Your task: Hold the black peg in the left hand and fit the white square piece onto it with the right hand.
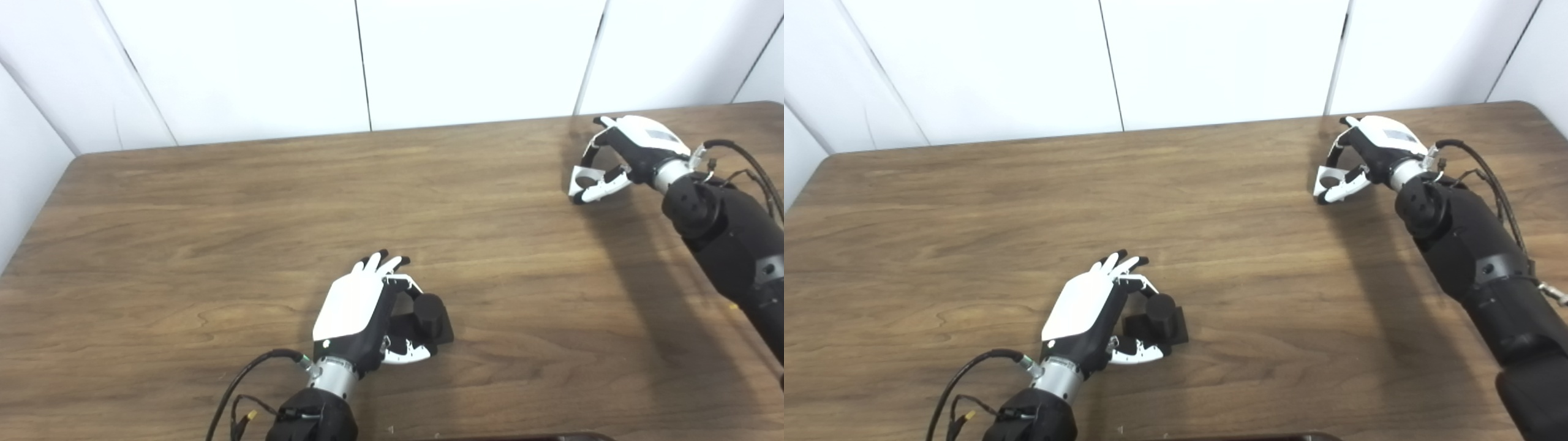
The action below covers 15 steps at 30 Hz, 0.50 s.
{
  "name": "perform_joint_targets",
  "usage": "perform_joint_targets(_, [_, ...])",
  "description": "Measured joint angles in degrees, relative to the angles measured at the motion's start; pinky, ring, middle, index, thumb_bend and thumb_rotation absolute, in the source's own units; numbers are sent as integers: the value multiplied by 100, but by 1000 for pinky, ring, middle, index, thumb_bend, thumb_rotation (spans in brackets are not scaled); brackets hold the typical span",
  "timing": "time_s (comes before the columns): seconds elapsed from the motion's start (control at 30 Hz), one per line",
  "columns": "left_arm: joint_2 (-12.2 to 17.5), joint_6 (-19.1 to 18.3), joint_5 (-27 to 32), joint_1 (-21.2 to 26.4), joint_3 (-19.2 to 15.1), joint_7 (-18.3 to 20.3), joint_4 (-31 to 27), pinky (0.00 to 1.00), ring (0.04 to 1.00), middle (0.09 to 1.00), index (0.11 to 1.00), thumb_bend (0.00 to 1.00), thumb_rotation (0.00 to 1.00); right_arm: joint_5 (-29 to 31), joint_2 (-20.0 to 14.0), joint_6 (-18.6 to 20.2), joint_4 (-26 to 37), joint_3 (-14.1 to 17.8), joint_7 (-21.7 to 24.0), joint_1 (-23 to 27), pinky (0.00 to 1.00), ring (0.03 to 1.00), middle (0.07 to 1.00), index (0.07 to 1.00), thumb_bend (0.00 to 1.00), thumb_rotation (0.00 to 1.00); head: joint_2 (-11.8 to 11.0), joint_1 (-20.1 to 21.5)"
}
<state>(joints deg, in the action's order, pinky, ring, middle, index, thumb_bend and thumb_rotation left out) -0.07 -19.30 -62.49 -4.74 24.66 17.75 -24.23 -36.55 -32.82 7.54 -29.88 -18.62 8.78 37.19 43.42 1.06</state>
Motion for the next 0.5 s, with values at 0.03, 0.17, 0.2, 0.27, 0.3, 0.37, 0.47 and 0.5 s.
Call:
perform_joint_targets(0.03, [-2,0,0,0,0,0,1,1000,1000,925,491,522,59,0,0,-9,0,0,-3,0,1000,1000,979,489,525,154,-9,0])
perform_joint_targets(0.17, [-7,0,0,0,-4,0,4,1000,1000,925,491,522,58,1,-1,-39,3,9,-13,-8,1000,1000,979,489,525,155,-9,-9])
perform_joint_targets(0.2, [-8,0,0,0,-6,0,4,1000,1000,925,491,523,58,1,-1,-41,13,16,-14,-14,1000,1000,979,489,525,155,-9,-9])
perform_joint_targets(0.27, [-14,0,0,0,-18,0,5,1000,1000,927,491,523,58,8,-1,-40,63,42,-14,-47,1000,1000,983,490,524,155,-17,0])
perform_joint_targets(0.3, [-18,0,0,0,-23,0,6,1000,1000,927,491,522,58,11,-2,-37,118,53,-12,-72,1000,1000,984,490,524,156,-26,9])
perform_joint_targets(0.37, [-20,0,1,0,-29,0,8,1000,1000,926,491,523,58,15,-2,-35,167,69,-8,-99,1000,1000,985,490,524,156,-26,0])
perform_joint_targets(0.47, [-21,1,2,1,-30,-1,8,1000,1000,924,491,522,58,30,-2,-30,245,99,-3,-142,1000,1000,982,490,525,155,-35,0])
perform_joint_targets(0.5, [-21,1,2,1,-30,-1,8,1000,1000,924,491,522,58,37,-2,-33,278,113,-4,-164,1000,1000,982,490,525,155,-35,0])
